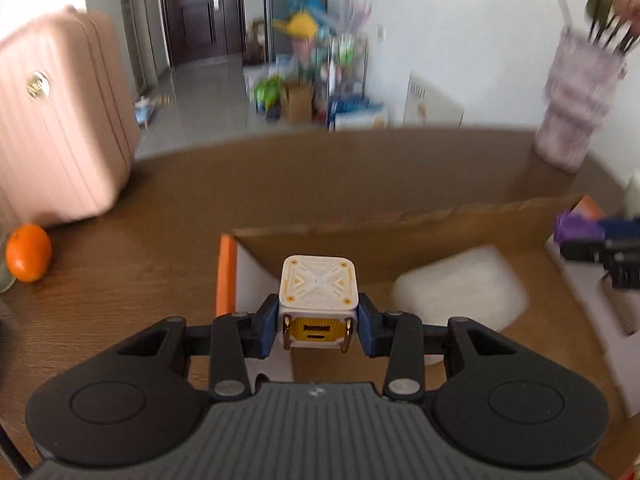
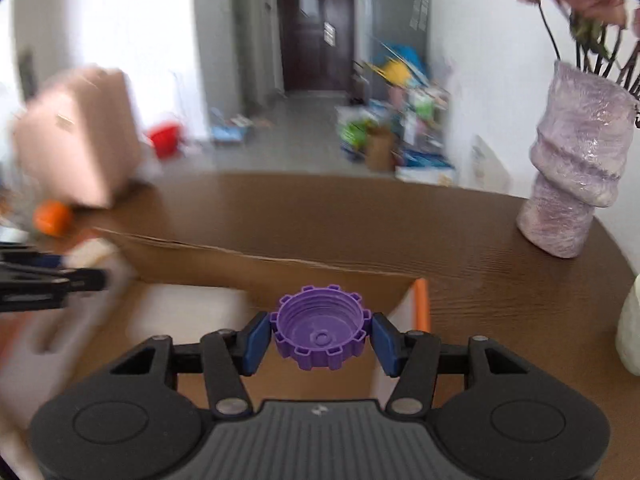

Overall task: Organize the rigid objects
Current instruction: 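Place the purple cap and cream plug into the red box, opening both tools, then withdraw both tools from the box back over the table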

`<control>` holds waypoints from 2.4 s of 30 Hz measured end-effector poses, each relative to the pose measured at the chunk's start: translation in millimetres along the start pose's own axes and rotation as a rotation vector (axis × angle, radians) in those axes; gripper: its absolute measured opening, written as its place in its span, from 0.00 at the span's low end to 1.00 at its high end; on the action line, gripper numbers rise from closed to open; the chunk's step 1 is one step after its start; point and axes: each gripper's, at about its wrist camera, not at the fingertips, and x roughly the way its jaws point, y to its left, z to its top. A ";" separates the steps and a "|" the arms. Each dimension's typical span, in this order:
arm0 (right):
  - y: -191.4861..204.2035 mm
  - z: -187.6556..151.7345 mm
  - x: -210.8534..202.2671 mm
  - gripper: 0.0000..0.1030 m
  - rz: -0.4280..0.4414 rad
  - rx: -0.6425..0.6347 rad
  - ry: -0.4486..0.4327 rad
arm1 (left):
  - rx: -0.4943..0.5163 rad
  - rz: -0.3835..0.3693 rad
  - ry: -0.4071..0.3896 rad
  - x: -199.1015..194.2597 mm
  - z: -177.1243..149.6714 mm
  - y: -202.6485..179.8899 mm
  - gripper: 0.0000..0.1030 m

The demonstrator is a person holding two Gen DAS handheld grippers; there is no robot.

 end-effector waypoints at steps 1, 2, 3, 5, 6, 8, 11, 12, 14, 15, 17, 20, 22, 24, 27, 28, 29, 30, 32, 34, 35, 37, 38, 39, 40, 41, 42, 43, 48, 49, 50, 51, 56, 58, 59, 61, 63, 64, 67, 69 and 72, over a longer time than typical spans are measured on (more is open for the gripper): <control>2.2 2.9 12.0 0.52 -0.014 -0.025 0.023 | 0.017 -0.010 -0.006 -0.5 0.9 -2.6 0.38; 4.5 3.8 21.0 0.52 -0.029 -0.044 0.036 | 0.029 -0.018 -0.017 -2.6 -1.5 -3.4 0.39; 6.8 3.4 28.1 0.53 -0.041 -0.057 0.048 | 0.040 -0.015 -0.035 -4.1 -2.6 -4.0 0.45; 7.4 0.9 33.4 0.52 -0.038 -0.051 0.058 | 0.066 -0.003 -0.024 -2.3 -6.3 -4.9 0.47; 7.7 0.1 31.0 0.54 -0.033 -0.038 0.040 | 0.049 -0.019 -0.004 0.1 -7.0 -2.0 0.46; 8.0 -4.4 23.8 0.65 -0.033 -0.026 0.002 | 0.033 -0.027 -0.007 -1.0 -6.7 0.9 0.46; 3.5 -6.5 20.8 0.66 -0.014 -0.002 -0.023 | 0.018 -0.027 -0.015 -1.0 -7.1 0.6 0.46; 2.6 -6.4 21.0 0.66 -0.012 0.001 -0.024 | 0.020 -0.028 -0.016 -1.3 -7.2 0.2 0.46; -0.7 -5.5 20.5 0.67 -0.012 0.006 -0.032 | 0.011 -0.033 -0.029 -3.2 -7.2 1.8 0.47; -1.2 -5.6 19.3 0.67 -0.009 0.010 -0.040 | 0.009 -0.035 -0.039 -5.2 -7.7 2.7 0.47; -6.4 -6.8 11.5 0.68 0.021 0.035 -0.080 | -0.001 -0.030 -0.055 -11.4 -8.2 4.6 0.47; -14.5 -8.6 -9.6 0.71 0.060 0.095 -0.108 | 0.004 -0.019 -0.071 -34.8 -10.3 5.8 0.47; -14.4 -10.2 -32.4 0.71 0.092 0.106 -0.123 | 0.010 -0.020 -0.096 -59.7 -11.6 5.8 0.47; -12.6 -10.6 -58.2 0.74 0.077 0.082 -0.149 | 0.015 -0.023 -0.130 -89.0 -13.1 6.9 0.49; -10.5 -12.7 -100.5 0.79 0.060 0.070 -0.188 | 0.019 -0.017 -0.187 -137.0 -15.4 8.4 0.54; -9.9 -13.5 -113.0 0.80 0.062 0.069 -0.197 | 0.020 -0.009 -0.207 -153.1 -16.8 8.7 0.55; -8.7 -15.1 -127.2 0.81 0.064 0.065 -0.207 | 0.025 -0.004 -0.228 -169.0 -18.8 8.7 0.56; -6.9 -17.5 -140.7 0.82 0.066 0.061 -0.221 | 0.030 -0.003 -0.248 -184.4 -20.6 8.5 0.58; -3.1 -24.5 -167.8 0.85 0.062 0.043 -0.244 | 0.030 -0.001 -0.286 -213.6 -25.8 8.7 0.61; -0.1 -32.8 -192.5 0.85 0.057 0.027 -0.257 | 0.034 -0.011 -0.329 -242.1 -35.2 7.1 0.67; 1.8 -37.3 -205.6 0.85 0.052 0.021 -0.265 | 0.039 -0.014 -0.353 -255.6 -41.9 6.0 0.73; 6.4 -52.0 -231.8 0.86 0.041 0.009 -0.298 | 0.052 -0.008 -0.412 -279.1 -62.4 3.9 0.79; 8.7 -62.8 -245.1 0.90 0.045 0.005 -0.325 | 0.054 0.000 -0.440 -289.5 -75.0 2.4 0.79; 10.8 -74.9 -257.4 0.92 0.051 0.011 -0.351 | 0.058 0.004 -0.463 -298.0 -88.5 1.1 0.81; 13.3 -89.7 -269.4 0.95 0.066 0.017 -0.379 | 0.056 0.008 -0.480 -305.8 -102.8 0.1 0.83; 15.7 -104.2 -279.5 0.96 0.081 0.021 -0.399 | 0.042 0.013 -0.495 -312.8 -116.9 -0.5 0.85; 17.2 -116.8 -288.1 0.96 0.085 0.026 -0.412 | 0.026 0.018 -0.511 -320.6 -132.3 -1.8 0.87; 21.1 -132.0 -297.2 0.96 0.083 0.033 -0.427 | 0.013 0.019 -0.531 -328.8 -148.8 -3.7 0.88; 52.3 -219.2 -342.1 0.99 0.022 0.047 -0.564 | -0.054 0.066 -0.679 -365.9 -245.8 -11.5 1.00; 59.6 -240.2 -348.5 1.00 0.002 0.056 -0.596 | -0.071 0.072 -0.689 -369.7 -265.3 -12.7 1.00; 66.2 -259.0 -353.0 1.00 -0.004 0.068 -0.622 | -0.073 0.076 -0.693 -372.0 -284.1 -12.9 1.00; 70.9 -277.9 -356.2 1.00 0.006 0.082 -0.643 | -0.059 0.077 -0.689 -370.6 -300.6 -13.9 1.00; 91.2 -351.6 -358.8 1.00 0.030 0.058 -0.643 | -0.097 0.109 -0.585 -364.8 -359.2 -9.8 1.00; 96.5 -367.8 -357.7 1.00 0.021 0.061 -0.636 | -0.129 0.066 -0.582 -367.7 -376.9 -8.7 1.00; 98.1 -373.6 -356.7 1.00 0.025 0.073 -0.627 | -0.126 0.065 -0.589 -368.6 -384.1 -7.9 1.00; 98.0 -379.9 -355.4 1.00 0.034 0.104 -0.608 | -0.099 0.102 -0.584 -368.6 -390.4 -9.9 1.00; 97.9 -380.3 -353.6 1.00 0.025 0.119 -0.588 | -0.089 0.118 -0.599 -370.2 -392.9 -11.9 1.00; 97.6 -380.4 -354.7 1.00 0.020 0.122 -0.591 | -0.091 0.110 -0.605 -370.4 -392.1 -12.0 1.00; 99.2 -380.5 -357.3 1.00 0.016 0.114 -0.596 | -0.090 0.080 -0.594 -366.1 -391.9 -10.9 1.00; 98.9 -380.6 -355.6 1.00 0.013 0.112 -0.598 | -0.079 0.100 -0.563 -357.7 -386.0 -13.7 1.00; 96.6 -378.7 -348.1 1.00 0.012 0.112 -0.575 | -0.090 0.089 -0.537 -344.7 -377.7 -16.5 1.00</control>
